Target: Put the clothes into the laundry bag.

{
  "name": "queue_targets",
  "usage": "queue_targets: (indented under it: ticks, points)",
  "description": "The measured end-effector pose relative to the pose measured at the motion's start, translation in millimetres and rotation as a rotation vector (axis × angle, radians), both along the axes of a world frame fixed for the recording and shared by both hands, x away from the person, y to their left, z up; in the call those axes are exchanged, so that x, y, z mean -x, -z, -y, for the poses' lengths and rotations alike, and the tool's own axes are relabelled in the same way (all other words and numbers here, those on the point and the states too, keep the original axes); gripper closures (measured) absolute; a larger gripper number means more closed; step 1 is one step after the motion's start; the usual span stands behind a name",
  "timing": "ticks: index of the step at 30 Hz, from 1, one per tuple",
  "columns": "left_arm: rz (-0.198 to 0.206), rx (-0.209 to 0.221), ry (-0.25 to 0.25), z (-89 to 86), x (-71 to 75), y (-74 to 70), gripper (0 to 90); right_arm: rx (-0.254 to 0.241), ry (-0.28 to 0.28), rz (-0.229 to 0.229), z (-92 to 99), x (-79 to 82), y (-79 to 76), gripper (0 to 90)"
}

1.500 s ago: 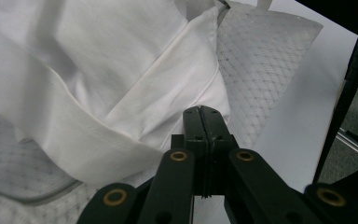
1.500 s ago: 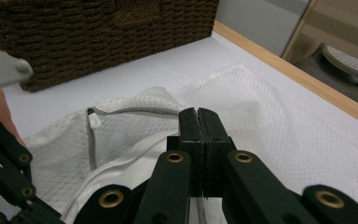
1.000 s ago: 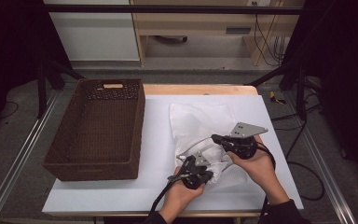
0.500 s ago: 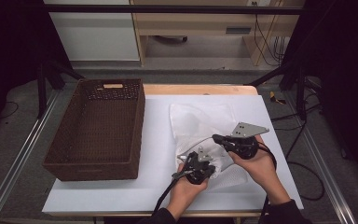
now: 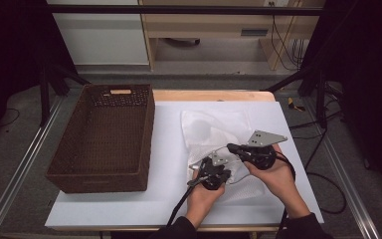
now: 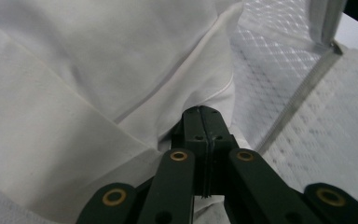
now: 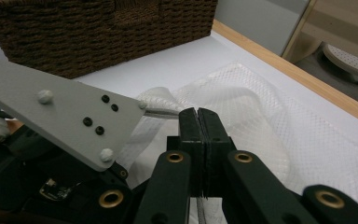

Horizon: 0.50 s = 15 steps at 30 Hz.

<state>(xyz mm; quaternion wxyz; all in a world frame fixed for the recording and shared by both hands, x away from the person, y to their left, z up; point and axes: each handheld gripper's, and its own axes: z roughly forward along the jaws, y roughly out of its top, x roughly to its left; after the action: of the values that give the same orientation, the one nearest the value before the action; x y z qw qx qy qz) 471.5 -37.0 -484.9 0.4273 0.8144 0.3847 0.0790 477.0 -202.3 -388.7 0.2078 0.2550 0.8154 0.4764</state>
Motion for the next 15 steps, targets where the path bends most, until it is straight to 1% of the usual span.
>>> queue_targets:
  ticks: [3, 7, 10, 11, 15]
  points:
    - [0.007, -0.001, -0.014, 0.1, -3.0, 0.4, 90.0, 0.0, 0.003, -0.001, 1.1, -0.1, 0.3, 90.0]
    - [-0.002, 0.009, -0.034, -0.4, -7.2, 1.6, 89.9, 0.004, 0.003, -0.004, 3.4, -0.4, 1.4, 89.9]
    - [-0.002, 0.007, -0.043, -0.1, -9.7, 1.3, 89.9, 0.006, 0.001, -0.007, 3.3, -0.4, 2.2, 90.0]
    - [-0.002, 0.015, -0.053, 1.0, -10.2, 1.5, 89.9, 0.006, 0.0, -0.009, 3.0, -0.3, 2.5, 90.0]
    - [0.0, 0.022, -0.073, 2.1, -13.0, 1.7, 89.9, 0.012, -0.005, -0.012, 1.8, -0.1, 4.8, 90.0]
